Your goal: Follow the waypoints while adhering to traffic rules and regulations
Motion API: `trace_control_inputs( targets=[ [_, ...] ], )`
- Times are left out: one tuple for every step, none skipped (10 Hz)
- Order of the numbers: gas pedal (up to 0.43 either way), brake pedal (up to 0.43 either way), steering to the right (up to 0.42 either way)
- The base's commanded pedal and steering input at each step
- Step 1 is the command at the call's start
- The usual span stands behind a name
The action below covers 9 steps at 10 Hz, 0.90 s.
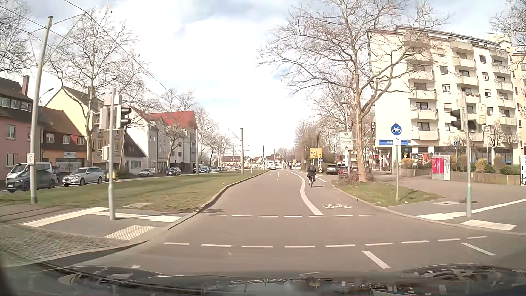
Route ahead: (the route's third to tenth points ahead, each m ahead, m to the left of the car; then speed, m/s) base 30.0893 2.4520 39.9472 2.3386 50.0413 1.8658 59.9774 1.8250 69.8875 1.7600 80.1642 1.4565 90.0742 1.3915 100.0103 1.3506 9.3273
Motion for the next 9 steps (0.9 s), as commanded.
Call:
trace_control_inputs(
  targets=[
    [0.228, 0.0, 0.003],
    [0.228, 0.0, 0.003],
    [0.228, 0.0, 0.003],
    [0.228, 0.0, 0.003],
    [0.228, 0.0, 0.003],
    [0.228, 0.0, 0.004],
    [0.228, 0.0, 0.003],
    [0.228, 0.0, 0.003],
    [0.228, 0.0, 0.001]
  ],
)
